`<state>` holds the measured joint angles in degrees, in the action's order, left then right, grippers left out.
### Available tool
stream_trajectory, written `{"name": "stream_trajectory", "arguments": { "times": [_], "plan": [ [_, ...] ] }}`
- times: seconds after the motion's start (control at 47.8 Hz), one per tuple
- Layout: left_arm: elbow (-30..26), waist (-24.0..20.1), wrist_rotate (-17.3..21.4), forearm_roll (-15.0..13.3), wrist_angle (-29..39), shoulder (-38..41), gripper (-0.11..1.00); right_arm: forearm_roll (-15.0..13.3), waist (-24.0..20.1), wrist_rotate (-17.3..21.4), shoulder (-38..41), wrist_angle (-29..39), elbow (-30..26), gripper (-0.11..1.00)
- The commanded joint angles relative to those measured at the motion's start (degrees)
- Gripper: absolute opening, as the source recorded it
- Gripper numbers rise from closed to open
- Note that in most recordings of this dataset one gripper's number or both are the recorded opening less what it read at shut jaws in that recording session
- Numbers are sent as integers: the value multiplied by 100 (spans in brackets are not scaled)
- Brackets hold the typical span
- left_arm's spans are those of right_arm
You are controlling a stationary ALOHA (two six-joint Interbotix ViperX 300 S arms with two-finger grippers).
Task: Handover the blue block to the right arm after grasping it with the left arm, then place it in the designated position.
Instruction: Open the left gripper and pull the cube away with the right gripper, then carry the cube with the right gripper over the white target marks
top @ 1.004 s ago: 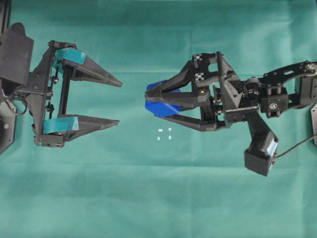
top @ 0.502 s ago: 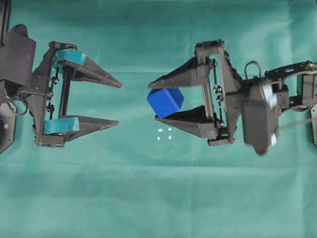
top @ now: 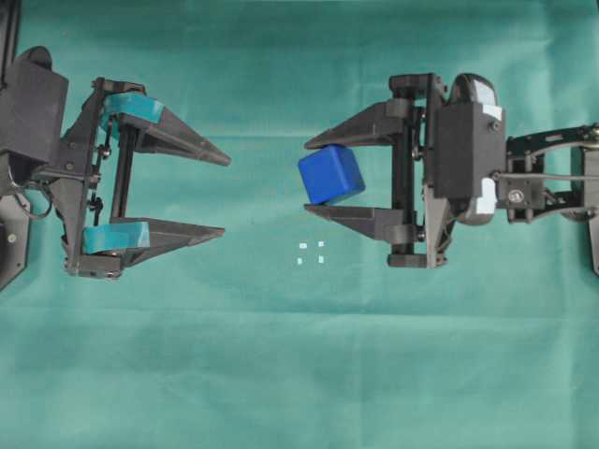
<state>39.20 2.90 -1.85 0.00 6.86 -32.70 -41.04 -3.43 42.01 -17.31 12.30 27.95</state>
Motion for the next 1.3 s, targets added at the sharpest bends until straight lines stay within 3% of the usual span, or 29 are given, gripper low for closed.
{"name": "stream_trajectory", "arguments": {
  "times": [0.0,1.276],
  "plan": [
    [-105,26,0,18,-26,-26,100,9,0,18,-132,-44,-123,61],
    [-105,26,-18,18,-26,-26,100,9,-9,44,-132,-325,-123,61]
  ]
}}
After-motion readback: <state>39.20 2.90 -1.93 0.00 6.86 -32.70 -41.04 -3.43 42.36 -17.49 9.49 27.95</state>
